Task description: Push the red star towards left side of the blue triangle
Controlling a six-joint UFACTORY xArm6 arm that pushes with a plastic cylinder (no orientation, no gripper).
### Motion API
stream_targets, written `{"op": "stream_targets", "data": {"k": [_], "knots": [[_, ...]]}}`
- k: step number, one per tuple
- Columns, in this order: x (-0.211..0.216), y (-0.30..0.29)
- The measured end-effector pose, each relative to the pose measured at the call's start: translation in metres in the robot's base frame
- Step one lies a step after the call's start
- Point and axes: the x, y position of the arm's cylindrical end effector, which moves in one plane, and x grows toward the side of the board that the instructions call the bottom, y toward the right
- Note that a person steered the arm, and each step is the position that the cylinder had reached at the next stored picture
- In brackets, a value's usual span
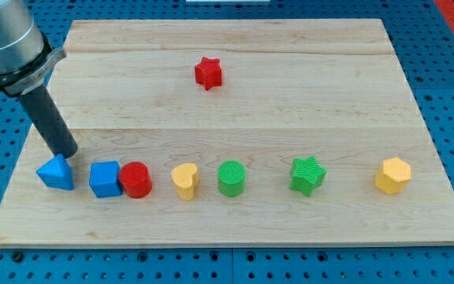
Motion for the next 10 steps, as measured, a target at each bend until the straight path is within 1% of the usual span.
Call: {"op": "stream_targets", "data": {"k": [1,2,3,4,5,6,7,8,9,10], "knots": [[0.002,0.0],[-0.017,0.011],[-0.054,0.107],[-0.058,0.222],[-0.115,0.317],[-0.183,0.338],[-0.186,0.273],[-0.162,0.222],[-0.159,0.177],[-0.167,0.149]]}}
